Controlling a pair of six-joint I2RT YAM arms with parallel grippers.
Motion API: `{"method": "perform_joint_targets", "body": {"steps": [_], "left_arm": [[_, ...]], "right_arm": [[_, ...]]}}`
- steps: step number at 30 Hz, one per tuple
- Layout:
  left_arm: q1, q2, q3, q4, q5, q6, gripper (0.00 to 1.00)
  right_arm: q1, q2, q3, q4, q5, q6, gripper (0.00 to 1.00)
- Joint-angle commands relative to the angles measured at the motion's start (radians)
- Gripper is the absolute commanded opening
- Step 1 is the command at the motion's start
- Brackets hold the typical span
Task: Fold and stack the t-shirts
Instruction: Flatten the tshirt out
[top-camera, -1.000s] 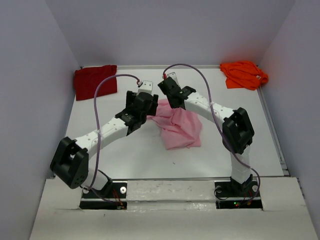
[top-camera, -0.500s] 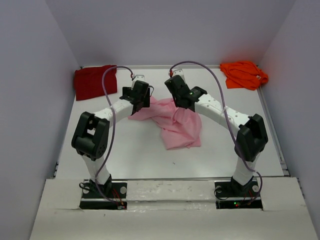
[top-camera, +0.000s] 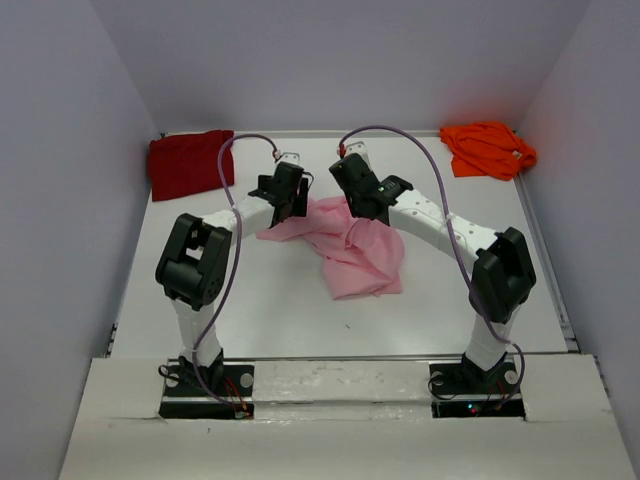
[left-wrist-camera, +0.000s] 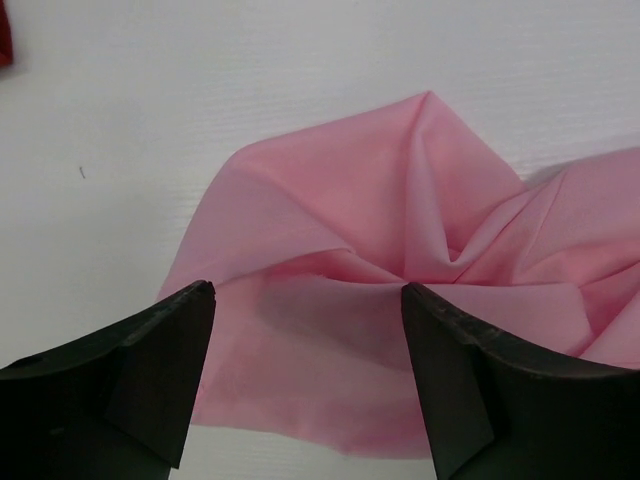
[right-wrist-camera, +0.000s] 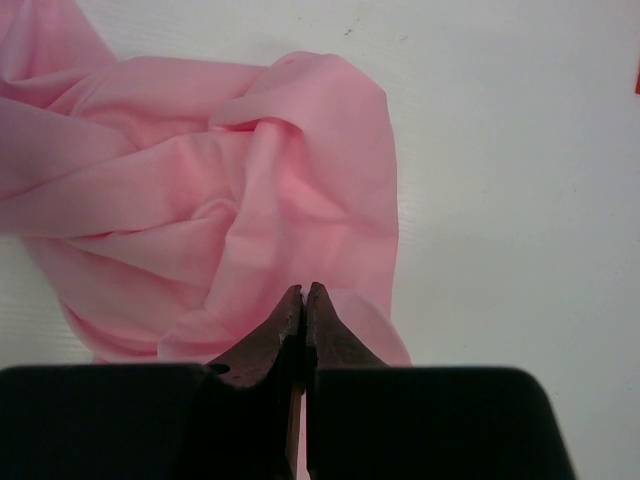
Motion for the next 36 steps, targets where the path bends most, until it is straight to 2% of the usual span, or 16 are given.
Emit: {"method": "perform_joint_targets", "body": {"steps": [1, 2, 3, 4, 6, 7, 10, 13, 18, 21, 26, 29, 32, 34, 35, 36], "left_arm": [[-0.007, 0.019, 0.050, 0.036, 0.029, 0.021, 0.82], [-0.007, 0.020, 0.049, 0.034, 0.026, 0.022, 0.75], [-0.007, 0.020, 0.049, 0.034, 0.029, 0.033, 0.57], [-0.007, 0.023, 0.052, 0.036, 0.030, 0.038, 0.50], [-0.005, 0.029, 0.054, 0.036, 0.036, 0.038, 0.28], [-0.005, 0.040, 0.054, 0.034, 0.035, 0.038, 0.23], [-0.005, 0.060, 0.054, 0.036, 0.046, 0.038, 0.29], [-0.007, 0.071, 0.051, 0.036, 0.049, 0.042, 0.27], [-0.021, 0.063, 0.043, 0.033, 0.049, 0.042, 0.55], [-0.037, 0.062, 0.038, 0.031, 0.009, 0.054, 0.64], [-0.056, 0.048, 0.027, 0.031, -0.014, 0.067, 0.66], [-0.064, 0.051, 0.026, 0.027, -0.013, 0.073, 0.61], [-0.065, 0.066, 0.035, 0.019, 0.004, 0.076, 0.32], [-0.065, 0.075, 0.040, 0.018, 0.015, 0.084, 0.19], [-0.065, 0.081, 0.044, 0.013, 0.018, 0.084, 0.04], [-0.065, 0.089, 0.046, 0.010, 0.018, 0.085, 0.00]], "right_arm": [[0.000, -0.012, 0.007, 0.041, 0.005, -0.007, 0.00], [0.000, -0.010, 0.004, 0.041, 0.002, -0.007, 0.00], [0.000, -0.010, 0.003, 0.041, 0.002, -0.007, 0.00], [0.000, -0.010, 0.003, 0.042, 0.002, -0.006, 0.00], [0.000, -0.010, 0.004, 0.041, 0.000, -0.006, 0.00], [0.000, -0.010, 0.009, 0.042, 0.002, -0.006, 0.00], [0.000, -0.015, 0.018, 0.041, 0.009, -0.012, 0.00], [0.000, -0.016, 0.020, 0.041, 0.015, -0.016, 0.00], [0.000, -0.010, 0.014, 0.041, 0.015, -0.015, 0.00], [0.000, -0.006, 0.014, 0.041, 0.012, -0.016, 0.00], [0.000, -0.006, 0.015, 0.041, 0.012, -0.016, 0.00], [0.000, -0.002, 0.018, 0.041, 0.005, -0.015, 0.00], [0.000, -0.001, 0.017, 0.041, 0.006, -0.015, 0.00], [0.000, 0.002, 0.015, 0.041, 0.003, -0.016, 0.00], [0.000, 0.002, 0.014, 0.041, 0.005, -0.013, 0.00], [0.000, 0.001, 0.012, 0.041, 0.006, -0.015, 0.00]]}}
